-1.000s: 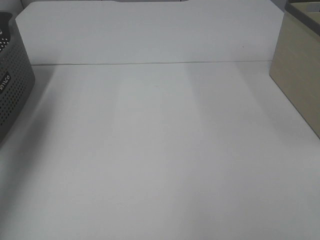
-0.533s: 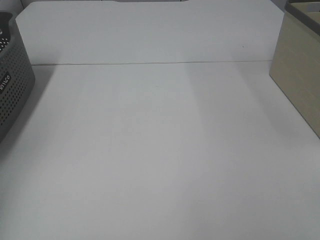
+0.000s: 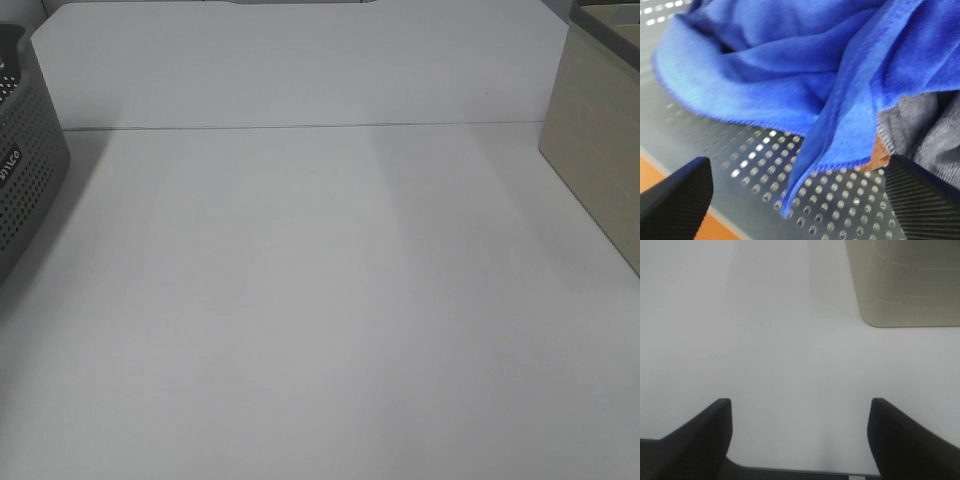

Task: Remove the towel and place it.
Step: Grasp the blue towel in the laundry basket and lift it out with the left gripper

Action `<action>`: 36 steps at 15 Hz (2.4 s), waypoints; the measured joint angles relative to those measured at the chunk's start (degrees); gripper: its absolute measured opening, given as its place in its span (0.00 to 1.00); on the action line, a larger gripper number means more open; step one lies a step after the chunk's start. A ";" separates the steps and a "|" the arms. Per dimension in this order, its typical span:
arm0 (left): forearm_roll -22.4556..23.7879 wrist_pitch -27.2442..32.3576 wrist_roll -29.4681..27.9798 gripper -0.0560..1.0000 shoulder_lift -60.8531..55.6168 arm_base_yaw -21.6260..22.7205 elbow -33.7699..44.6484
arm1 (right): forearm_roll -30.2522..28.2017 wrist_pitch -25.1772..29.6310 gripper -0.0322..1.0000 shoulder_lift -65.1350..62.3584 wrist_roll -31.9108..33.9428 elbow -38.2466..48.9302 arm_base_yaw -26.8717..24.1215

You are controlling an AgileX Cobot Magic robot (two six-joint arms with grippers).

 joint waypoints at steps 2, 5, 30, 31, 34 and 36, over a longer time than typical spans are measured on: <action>0.29 -0.52 0.29 0.88 2.12 0.00 0.00 | 0.00 0.00 0.72 0.00 0.00 0.00 0.00; 0.52 -0.40 0.34 0.86 4.70 0.00 0.00 | 0.00 0.00 0.72 0.00 0.00 0.00 0.00; -6.59 2.98 -10.03 0.05 -28.13 -4.76 0.00 | 0.06 0.00 0.72 0.00 0.00 0.00 0.00; -6.76 1.49 -10.20 0.05 -30.14 -4.76 0.00 | 0.06 0.00 0.72 0.00 0.00 0.00 0.00; -10.08 -5.16 -12.83 0.05 -35.35 -4.76 0.00 | 0.06 0.00 0.72 0.00 0.00 0.00 0.00; -12.78 -9.22 -13.01 0.05 -36.96 -4.76 -0.06 | 0.06 0.00 0.72 0.00 0.00 0.00 0.00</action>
